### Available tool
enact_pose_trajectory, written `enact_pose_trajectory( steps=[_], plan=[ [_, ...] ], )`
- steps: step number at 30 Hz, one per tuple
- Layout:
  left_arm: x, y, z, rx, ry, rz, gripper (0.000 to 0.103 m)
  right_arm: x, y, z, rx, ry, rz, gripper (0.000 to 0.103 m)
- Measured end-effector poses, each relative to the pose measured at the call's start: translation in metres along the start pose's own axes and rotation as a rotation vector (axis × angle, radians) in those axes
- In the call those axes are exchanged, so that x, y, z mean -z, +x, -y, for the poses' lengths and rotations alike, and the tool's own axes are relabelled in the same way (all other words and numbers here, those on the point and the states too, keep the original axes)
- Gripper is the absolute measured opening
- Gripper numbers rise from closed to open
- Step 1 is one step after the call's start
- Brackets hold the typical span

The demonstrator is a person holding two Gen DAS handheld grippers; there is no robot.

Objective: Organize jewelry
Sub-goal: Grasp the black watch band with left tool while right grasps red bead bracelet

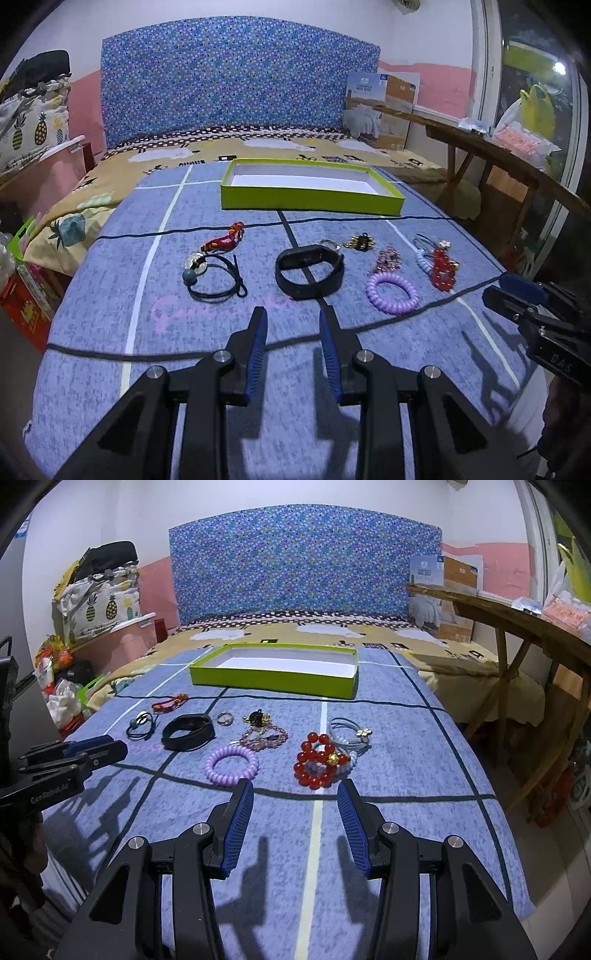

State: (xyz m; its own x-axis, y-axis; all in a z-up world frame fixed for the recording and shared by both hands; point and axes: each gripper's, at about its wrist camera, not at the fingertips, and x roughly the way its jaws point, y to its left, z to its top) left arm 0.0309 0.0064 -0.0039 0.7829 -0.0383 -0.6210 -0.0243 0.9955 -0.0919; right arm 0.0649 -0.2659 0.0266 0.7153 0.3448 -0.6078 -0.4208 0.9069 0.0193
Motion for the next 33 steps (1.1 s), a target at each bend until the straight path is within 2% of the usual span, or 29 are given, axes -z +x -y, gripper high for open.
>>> enact_pose_trajectory(
  steps=[16,24,29,33],
  plan=[
    [-0.035,0.058,-0.007,-0.017,-0.025,-0.134,0.03,-0.022,0.052,0.036,0.006,0.076,-0.106,0.048],
    [-0.045,0.071,-0.006,-0.008,-0.031,-0.177,0.03,-0.026,0.073,0.049,-0.067,0.157,-0.18,0.048],
    [-0.045,0.083,-0.002,-0.015,-0.026,-0.222,0.03,-0.029,0.078,0.05,-0.076,0.191,-0.198,0.048],
    [-0.046,0.086,0.003,-0.028,0.004,-0.222,0.03,-0.032,0.078,0.048,-0.071,0.182,-0.187,0.048]
  ],
)
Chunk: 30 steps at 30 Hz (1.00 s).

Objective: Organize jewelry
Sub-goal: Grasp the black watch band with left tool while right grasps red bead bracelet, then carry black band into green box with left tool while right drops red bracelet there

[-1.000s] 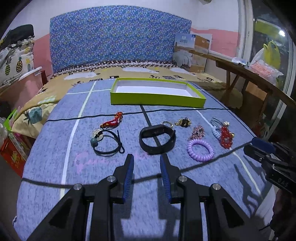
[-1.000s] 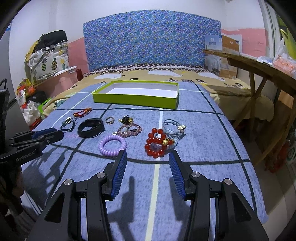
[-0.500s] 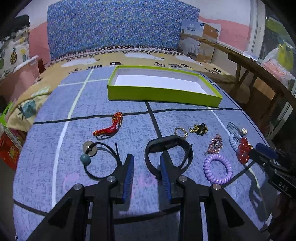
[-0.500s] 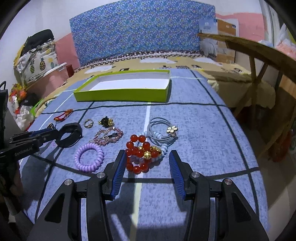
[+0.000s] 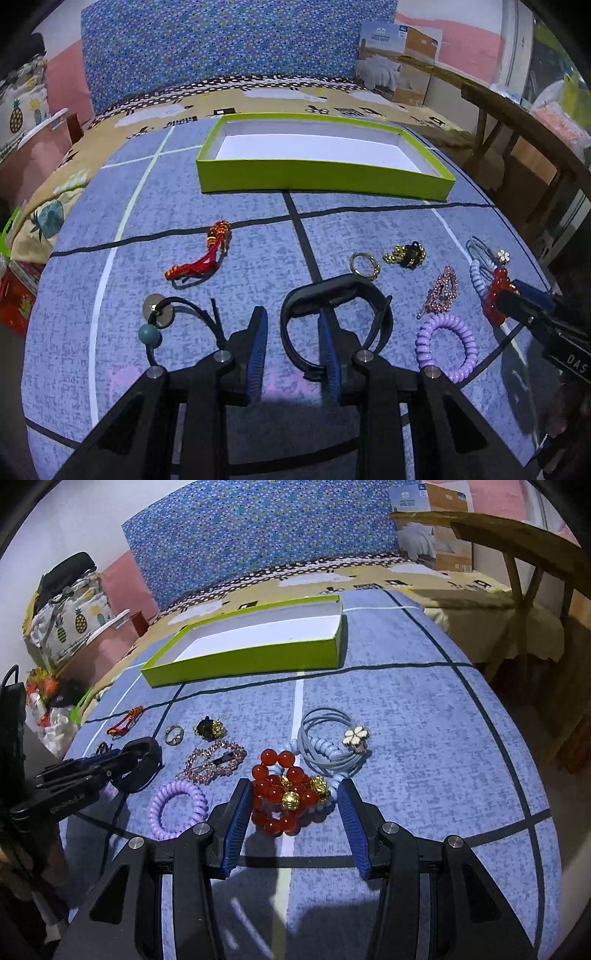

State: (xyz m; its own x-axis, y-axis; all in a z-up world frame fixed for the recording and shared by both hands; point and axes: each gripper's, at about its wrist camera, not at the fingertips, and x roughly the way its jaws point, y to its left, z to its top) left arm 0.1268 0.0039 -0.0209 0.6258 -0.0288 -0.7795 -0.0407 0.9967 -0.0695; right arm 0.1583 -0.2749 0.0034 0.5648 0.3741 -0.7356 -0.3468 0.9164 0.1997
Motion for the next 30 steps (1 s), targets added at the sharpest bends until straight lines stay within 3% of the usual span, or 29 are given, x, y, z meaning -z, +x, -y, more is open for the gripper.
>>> enact_pose_trajectory(
  steps=[6,8,10,22,30],
  plan=[
    [0.0,0.0,0.002,-0.016,0.013,0.003,0.029,0.0,-0.001,-0.005,0.011,-0.033,0.003,0.036],
    [0.0,0.001,0.002,-0.028,0.019,0.006,0.026,0.0,-0.001,-0.007,0.019,-0.046,0.002,0.035],
    [0.0,0.001,0.002,-0.029,0.02,0.007,0.02,0.001,-0.001,-0.008,0.021,-0.052,0.0,0.028],
    [0.002,-0.005,0.001,-0.027,0.031,0.025,0.005,0.004,-0.013,-0.009,-0.004,-0.059,0.026,0.018],
    [0.007,-0.017,-0.001,-0.004,0.026,0.051,0.005,0.004,-0.025,-0.016,-0.022,-0.08,0.05,0.009]
  ],
)
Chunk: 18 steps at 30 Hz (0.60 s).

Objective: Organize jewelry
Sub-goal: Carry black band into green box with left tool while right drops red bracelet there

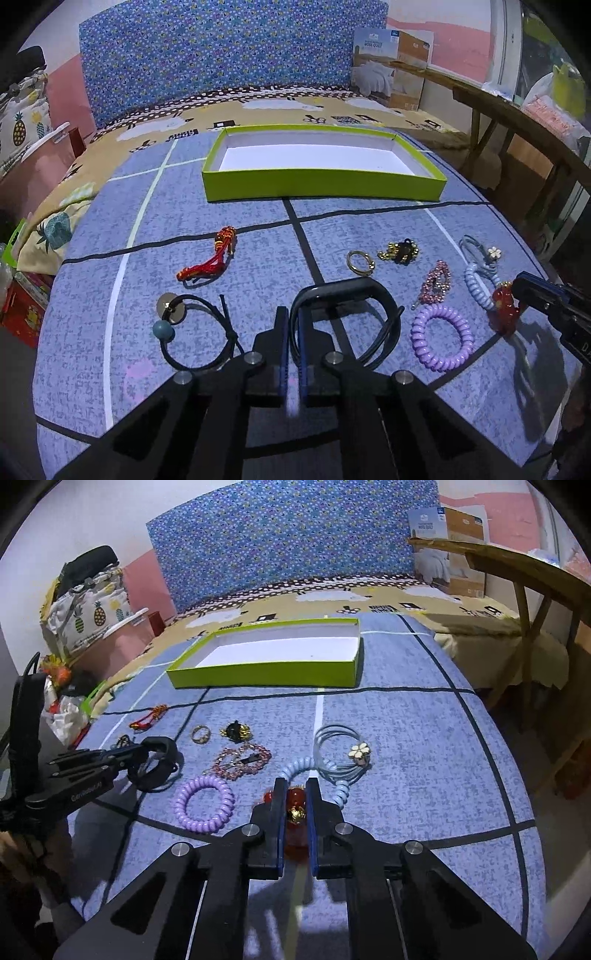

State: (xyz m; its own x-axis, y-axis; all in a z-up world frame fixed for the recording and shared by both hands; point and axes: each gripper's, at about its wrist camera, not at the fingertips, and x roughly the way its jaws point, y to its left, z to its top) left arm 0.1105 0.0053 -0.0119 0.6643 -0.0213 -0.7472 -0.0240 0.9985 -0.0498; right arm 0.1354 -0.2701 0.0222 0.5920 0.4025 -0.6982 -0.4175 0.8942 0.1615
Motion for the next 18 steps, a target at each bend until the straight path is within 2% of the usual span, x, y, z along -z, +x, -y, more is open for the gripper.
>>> enact_pose_trajectory(
  steps=[18],
  plan=[
    [-0.007,-0.031,-0.001,0.063,0.002,0.071,0.005,-0.013,-0.016,-0.001,-0.052,0.002,0.049,0.009]
  ],
)
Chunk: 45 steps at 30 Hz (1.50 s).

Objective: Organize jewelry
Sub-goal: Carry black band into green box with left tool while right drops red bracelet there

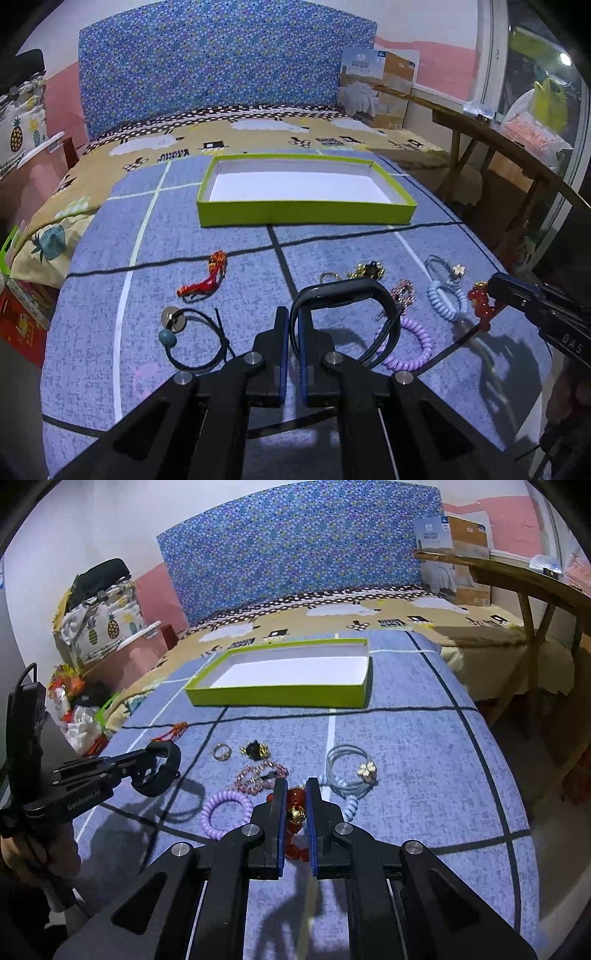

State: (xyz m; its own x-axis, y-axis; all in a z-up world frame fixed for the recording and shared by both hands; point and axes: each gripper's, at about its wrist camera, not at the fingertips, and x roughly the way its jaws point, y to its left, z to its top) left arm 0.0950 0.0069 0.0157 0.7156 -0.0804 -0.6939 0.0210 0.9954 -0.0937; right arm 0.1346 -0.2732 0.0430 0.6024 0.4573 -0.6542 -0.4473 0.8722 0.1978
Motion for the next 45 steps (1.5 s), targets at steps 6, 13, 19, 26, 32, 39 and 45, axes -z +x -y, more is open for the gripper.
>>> enact_pose_trajectory(
  steps=[6,13,19,26,32,39,45],
  plan=[
    [-0.016,0.001,-0.002,-0.005,0.015,0.017,0.005,-0.019,0.004,-0.004,-0.016,-0.03,0.019,0.009],
    [-0.048,0.01,-0.01,-0.039,0.048,0.049,0.005,-0.053,0.02,0.001,-0.019,-0.057,0.039,0.009],
    [-0.084,0.03,-0.025,-0.056,0.049,0.056,0.005,-0.088,0.044,0.01,-0.034,-0.052,0.049,0.009],
    [-0.116,0.071,-0.043,-0.104,0.042,0.029,0.005,-0.12,0.09,0.025,-0.02,-0.046,0.016,0.009],
    [-0.127,0.108,-0.053,-0.138,0.052,-0.024,0.005,-0.133,0.125,0.042,-0.006,-0.007,-0.026,0.009],
    [-0.124,0.138,-0.06,-0.165,0.058,-0.092,0.005,-0.127,0.156,0.054,0.009,0.018,-0.096,0.009],
    [-0.116,0.152,-0.061,-0.172,0.056,-0.133,0.005,-0.123,0.163,0.059,0.004,0.025,-0.118,0.01]
  ],
)
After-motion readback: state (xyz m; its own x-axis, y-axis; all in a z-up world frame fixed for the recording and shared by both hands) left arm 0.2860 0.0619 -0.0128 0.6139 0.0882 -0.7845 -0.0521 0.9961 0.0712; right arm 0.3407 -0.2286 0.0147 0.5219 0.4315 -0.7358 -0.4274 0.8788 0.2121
